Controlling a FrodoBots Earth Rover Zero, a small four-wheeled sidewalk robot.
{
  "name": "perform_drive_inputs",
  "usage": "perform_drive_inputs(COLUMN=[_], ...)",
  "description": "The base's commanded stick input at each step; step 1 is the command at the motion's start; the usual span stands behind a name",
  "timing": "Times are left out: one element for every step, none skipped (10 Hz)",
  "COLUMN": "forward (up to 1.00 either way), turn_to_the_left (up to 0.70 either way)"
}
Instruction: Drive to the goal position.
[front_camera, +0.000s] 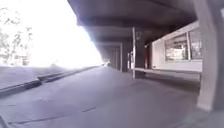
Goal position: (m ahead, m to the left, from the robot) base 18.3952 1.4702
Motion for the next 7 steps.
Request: perform_drive_inputs(forward=[0.97,0.97,0.97,0.97,0.97,0.97,0.97], turn_to_the_left=[0.01,0.01,0.01,0.01,0.01,0.01,0.01])
